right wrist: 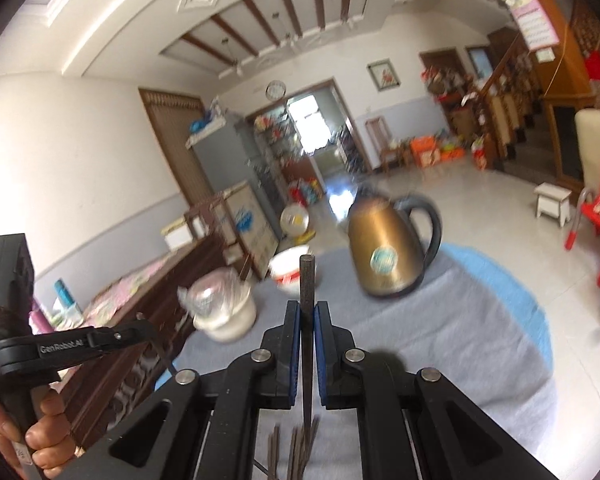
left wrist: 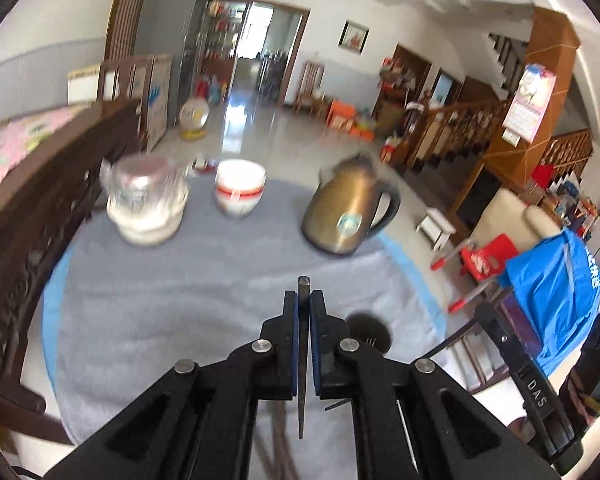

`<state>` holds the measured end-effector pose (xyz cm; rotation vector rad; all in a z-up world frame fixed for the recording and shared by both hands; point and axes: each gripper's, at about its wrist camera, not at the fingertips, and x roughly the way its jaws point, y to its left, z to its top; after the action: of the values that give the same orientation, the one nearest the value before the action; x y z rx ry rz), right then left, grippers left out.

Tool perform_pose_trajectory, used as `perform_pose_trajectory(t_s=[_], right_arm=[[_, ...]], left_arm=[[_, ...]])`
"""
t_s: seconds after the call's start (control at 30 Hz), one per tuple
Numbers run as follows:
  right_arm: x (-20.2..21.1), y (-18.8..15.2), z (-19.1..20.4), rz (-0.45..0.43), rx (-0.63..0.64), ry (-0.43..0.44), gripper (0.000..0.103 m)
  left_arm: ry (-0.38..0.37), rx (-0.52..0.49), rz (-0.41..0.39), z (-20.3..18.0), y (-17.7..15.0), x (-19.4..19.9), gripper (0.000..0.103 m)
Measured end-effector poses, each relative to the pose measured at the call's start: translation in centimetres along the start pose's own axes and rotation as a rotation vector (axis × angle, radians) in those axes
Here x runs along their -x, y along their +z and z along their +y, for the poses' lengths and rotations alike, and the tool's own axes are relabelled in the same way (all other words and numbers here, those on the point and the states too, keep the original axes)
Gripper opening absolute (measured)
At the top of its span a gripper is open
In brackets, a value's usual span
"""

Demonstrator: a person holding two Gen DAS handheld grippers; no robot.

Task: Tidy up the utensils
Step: 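Lift the chopstick with the left tool and drop it into the grey holder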

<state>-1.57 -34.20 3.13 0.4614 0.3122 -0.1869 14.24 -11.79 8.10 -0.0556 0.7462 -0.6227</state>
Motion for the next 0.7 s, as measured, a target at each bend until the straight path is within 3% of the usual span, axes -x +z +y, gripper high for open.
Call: perform_pose_trajectory(t_s=[0.2, 0.37, 0.7], right_arm=[[1.0, 4.1, -0.9, -0.153, 0.007, -0.073, 0.008], [-0.4, 5.3, -2.0, -0.21, 0.023, -0.148, 0.008], [-5.5, 1.9, -5.9, -0.022, -0.042, -0.143, 0.008]], left_arm=[[-0.03, -0.009, -0.143, -3.5, 4.1, -0.3, 0.006], [-0.057, 0.011, -0.228, -5.9, 5.6, -2.3, 0.005], [0.004, -0.005, -0.055, -6.8, 1.1, -11.3, 0.006]])
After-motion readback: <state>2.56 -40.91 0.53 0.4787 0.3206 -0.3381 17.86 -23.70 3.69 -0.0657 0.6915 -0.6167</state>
